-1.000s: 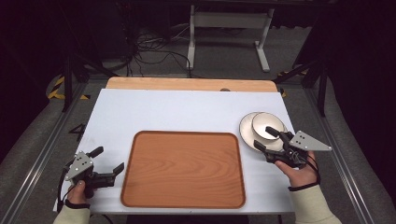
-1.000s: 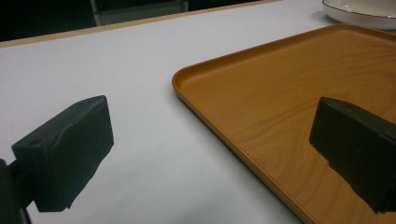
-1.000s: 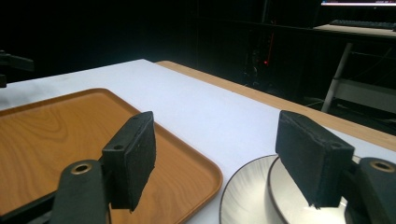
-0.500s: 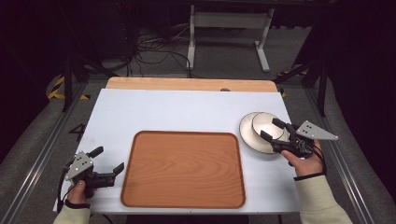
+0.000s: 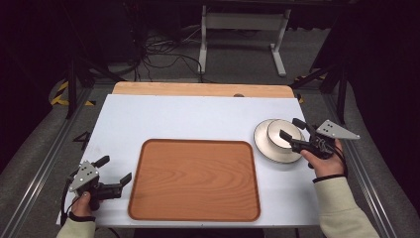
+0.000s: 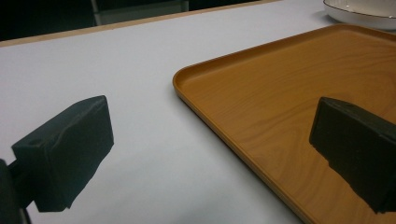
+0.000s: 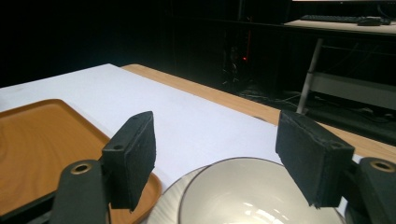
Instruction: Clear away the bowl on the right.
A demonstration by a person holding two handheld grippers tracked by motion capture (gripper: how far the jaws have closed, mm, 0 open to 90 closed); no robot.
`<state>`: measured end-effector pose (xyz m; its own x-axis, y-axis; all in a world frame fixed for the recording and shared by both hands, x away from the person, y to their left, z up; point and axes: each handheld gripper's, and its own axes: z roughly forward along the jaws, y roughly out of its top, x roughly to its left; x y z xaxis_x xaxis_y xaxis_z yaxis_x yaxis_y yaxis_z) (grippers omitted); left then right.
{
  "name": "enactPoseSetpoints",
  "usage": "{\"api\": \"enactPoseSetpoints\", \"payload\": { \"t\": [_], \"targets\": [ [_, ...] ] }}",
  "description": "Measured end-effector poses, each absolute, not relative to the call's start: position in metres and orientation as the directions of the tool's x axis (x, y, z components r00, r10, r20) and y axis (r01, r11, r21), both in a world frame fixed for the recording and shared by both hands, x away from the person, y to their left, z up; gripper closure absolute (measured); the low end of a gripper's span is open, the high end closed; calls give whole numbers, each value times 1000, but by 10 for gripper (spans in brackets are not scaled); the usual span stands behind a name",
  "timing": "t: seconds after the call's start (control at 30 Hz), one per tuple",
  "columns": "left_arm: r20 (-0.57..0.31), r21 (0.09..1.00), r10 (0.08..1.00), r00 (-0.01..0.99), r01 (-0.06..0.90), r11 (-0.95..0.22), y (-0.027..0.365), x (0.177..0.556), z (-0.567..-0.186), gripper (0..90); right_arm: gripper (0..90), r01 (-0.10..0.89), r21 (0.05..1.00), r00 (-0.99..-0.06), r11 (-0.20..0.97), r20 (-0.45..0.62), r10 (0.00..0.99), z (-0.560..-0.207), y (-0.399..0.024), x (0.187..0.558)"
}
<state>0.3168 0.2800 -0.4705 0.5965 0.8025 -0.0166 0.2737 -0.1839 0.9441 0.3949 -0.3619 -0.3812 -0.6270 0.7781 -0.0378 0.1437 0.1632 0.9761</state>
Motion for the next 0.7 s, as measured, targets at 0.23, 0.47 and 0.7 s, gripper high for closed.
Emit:
{"api": "enactPoseSetpoints", "payload": {
  "t": [0.23,0.47,0.7],
  "targets": [
    [-17,944,802,597,274,-184,280,317,-470,4,292,155,974,-604,166,-39,796,-379,-369,406],
    [-16,942,803,595,277,-187,280,317,-470,4,315,191,968,-579,164,-24,815,-381,-378,416],
    [-15,943,803,596,276,-187,279,317,-470,5,340,238,953,-556,187,-24,831,-385,-384,423]
  ]
}}
